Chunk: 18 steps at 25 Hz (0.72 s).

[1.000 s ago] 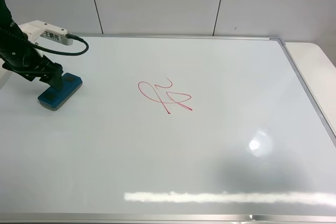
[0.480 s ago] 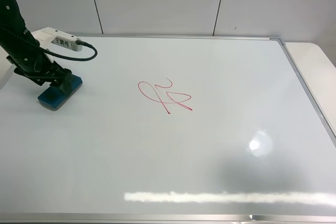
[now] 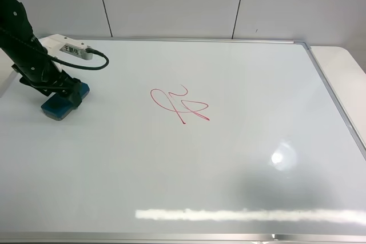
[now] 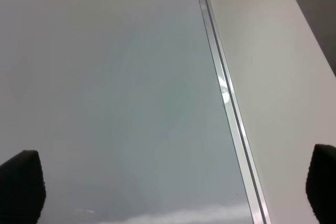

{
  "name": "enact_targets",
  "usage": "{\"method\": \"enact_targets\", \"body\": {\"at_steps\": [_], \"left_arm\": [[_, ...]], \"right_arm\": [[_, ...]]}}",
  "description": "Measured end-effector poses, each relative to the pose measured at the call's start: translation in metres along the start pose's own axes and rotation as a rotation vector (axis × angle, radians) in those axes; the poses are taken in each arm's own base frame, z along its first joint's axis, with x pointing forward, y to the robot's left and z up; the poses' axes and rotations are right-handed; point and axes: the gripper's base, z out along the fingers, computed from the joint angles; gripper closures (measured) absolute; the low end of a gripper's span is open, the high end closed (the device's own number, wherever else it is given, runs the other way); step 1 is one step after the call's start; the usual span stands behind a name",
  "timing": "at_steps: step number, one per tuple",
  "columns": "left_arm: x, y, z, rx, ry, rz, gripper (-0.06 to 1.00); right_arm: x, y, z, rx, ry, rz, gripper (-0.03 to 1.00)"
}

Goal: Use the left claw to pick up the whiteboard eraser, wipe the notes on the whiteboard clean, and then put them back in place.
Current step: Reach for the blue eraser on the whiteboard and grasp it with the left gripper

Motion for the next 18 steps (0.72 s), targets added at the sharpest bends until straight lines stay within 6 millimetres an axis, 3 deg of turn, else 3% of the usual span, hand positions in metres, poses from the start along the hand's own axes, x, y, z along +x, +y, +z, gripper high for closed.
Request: {"method": "enact_targets", "body": {"at_steps": [12,15,17,18], "left_arm": [[0.0012,-0.0006,0.0060,0.008,0.014,-0.006,0.15],[0.0011,-0.0009,0.0060,0.011,0.013,-0.011,0.23],[0.0010,-0.0011,0.0060,0.013,0.013,-0.016,0.38],[0.0011,-0.0011,0.0060,0.014,0.014,-0.017,0.40]], "right_arm": [[0.0000,0.0000,0.0000,0.000,0.000,0.000,-0.02],[0.0000,0.0000,0.0000,0.000,0.000,0.000,-0.02],[0.0000,0.0000,0.0000,0.000,0.000,0.000,-0.02],[0.0000,0.0000,0.0000,0.000,0.000,0.000,-0.02]]}}
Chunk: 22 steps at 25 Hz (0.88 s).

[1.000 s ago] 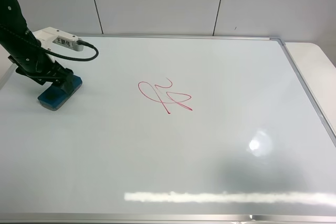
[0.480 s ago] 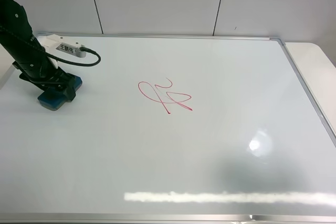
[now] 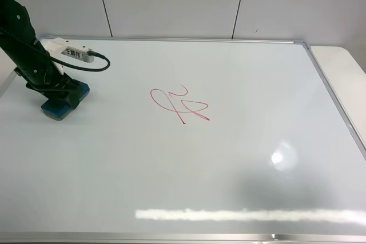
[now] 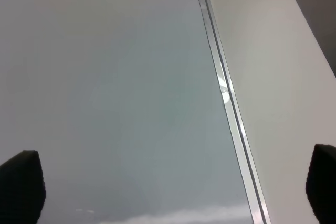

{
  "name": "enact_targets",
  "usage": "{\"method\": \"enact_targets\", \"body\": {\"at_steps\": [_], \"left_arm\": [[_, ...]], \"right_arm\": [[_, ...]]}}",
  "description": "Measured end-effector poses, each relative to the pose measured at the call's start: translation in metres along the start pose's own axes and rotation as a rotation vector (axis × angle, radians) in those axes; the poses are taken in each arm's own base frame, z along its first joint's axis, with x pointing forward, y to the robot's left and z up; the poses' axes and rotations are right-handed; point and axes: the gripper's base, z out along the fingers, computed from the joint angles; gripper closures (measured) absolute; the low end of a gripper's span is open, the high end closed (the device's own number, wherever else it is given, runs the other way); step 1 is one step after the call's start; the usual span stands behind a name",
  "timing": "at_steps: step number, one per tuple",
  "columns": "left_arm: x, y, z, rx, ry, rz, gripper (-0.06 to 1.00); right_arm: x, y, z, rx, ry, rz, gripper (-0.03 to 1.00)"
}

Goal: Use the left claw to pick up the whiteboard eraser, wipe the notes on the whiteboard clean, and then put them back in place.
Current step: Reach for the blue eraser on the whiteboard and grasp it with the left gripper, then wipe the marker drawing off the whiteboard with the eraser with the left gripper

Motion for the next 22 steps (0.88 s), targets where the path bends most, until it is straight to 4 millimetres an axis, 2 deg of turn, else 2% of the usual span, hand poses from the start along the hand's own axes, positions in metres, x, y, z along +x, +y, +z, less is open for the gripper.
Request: {"method": "enact_targets", "body": {"at_steps": [20,22], "left_arm": [[0.0009,-0.0004,0.0000,0.005,0.010,-0.006,0.39],[0.0012,-0.0007,-0.0049,0.005,0.011,-0.027,0.39]], "right_arm": [[0.0000,0.0000,0.0000,0.000,0.000,0.000,-0.02],[0.0000,0.0000,0.0000,0.000,0.000,0.000,-0.02]]}}
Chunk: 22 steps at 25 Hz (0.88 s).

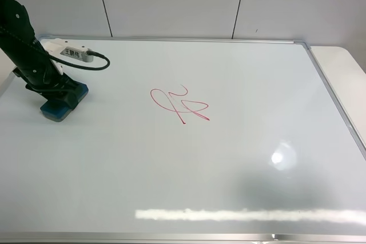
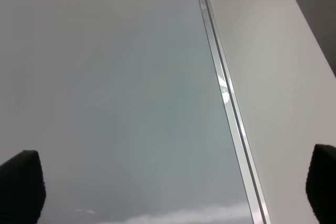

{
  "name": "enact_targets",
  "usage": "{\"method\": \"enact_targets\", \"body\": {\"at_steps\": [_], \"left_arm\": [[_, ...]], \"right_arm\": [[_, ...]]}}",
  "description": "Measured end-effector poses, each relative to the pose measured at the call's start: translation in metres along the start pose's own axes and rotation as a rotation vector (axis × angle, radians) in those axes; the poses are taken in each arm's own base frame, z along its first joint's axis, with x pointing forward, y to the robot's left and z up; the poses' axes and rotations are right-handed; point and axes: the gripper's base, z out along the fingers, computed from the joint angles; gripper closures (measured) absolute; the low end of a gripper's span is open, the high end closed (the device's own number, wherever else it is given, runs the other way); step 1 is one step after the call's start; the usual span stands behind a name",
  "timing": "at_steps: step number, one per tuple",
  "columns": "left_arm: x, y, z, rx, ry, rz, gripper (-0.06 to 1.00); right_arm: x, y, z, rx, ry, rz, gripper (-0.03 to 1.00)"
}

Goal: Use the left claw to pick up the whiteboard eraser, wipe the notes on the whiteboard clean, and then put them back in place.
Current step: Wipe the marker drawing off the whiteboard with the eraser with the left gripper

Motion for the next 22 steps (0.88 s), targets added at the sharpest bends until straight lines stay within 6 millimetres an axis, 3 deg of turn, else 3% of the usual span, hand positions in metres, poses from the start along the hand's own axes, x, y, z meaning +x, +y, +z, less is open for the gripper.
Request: {"method": "enact_targets", "body": {"at_steps": [6,9,22], "left_arm": [[-0.004,-0.001,-0.035,-0.009,-0.061,-0.056,0.39],[-0.006,-0.009,-0.043,0.003,-0.044,-0.074,0.39],[-0.035,-0.103,-0.050,0.050,-0.131,0.018,0.39]], "right_arm": [[0.000,0.000,0.000,0.000,0.000,0.000,-0.02],[0.000,0.000,0.000,0.000,0.000,0.000,-0.02],[0.000,0.000,0.000,0.001,0.000,0.000,-0.02]]}}
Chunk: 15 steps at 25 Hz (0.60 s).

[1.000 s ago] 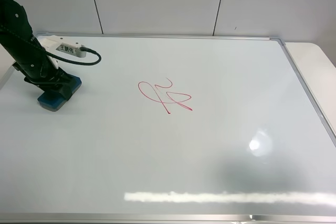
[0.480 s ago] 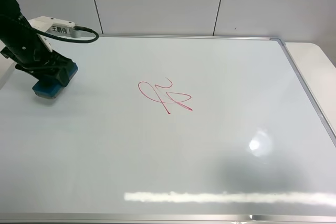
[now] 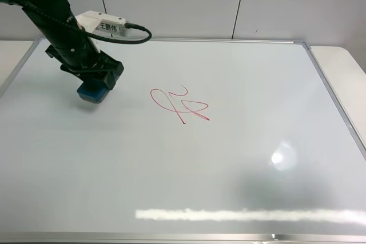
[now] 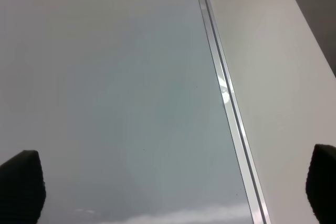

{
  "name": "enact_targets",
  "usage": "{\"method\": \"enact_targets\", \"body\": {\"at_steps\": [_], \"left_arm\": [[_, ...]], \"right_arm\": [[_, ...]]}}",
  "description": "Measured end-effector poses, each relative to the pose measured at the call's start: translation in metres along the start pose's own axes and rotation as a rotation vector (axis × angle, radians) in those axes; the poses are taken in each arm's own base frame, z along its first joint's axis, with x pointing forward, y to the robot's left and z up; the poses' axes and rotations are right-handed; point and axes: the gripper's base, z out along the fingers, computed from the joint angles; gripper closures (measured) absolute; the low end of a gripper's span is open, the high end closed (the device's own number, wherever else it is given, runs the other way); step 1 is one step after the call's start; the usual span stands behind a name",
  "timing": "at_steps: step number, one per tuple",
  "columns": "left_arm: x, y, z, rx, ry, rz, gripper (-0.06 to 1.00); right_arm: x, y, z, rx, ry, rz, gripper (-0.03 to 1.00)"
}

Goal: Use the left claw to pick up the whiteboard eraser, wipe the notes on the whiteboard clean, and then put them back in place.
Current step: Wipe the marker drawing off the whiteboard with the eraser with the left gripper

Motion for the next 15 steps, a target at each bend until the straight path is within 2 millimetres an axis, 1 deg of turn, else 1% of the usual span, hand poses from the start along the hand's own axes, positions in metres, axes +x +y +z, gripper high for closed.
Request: {"method": "enact_targets", "body": {"at_steps": [4,10,13,15], "left_arm": [[-0.015,-0.025,0.009,0.009,0.024,0.045,0.39],[-0.035,-0.062,0.036,0.028,0.073,0.120,0.39],[-0.040,-0.076,0.050,0.030,0.103,0.153,0.39],[-0.042,-0.082,0.060,0.025,0.118,0.171,0.39]], "right_arm": [[0.000,0.000,0.000,0.000,0.000,0.000,-0.02],[0.000,0.000,0.000,0.000,0.000,0.000,-0.02],[0.000,0.000,0.000,0.000,0.000,0.000,-0.02],[0.000,0.000,0.000,0.000,0.000,0.000,-0.02]]}}
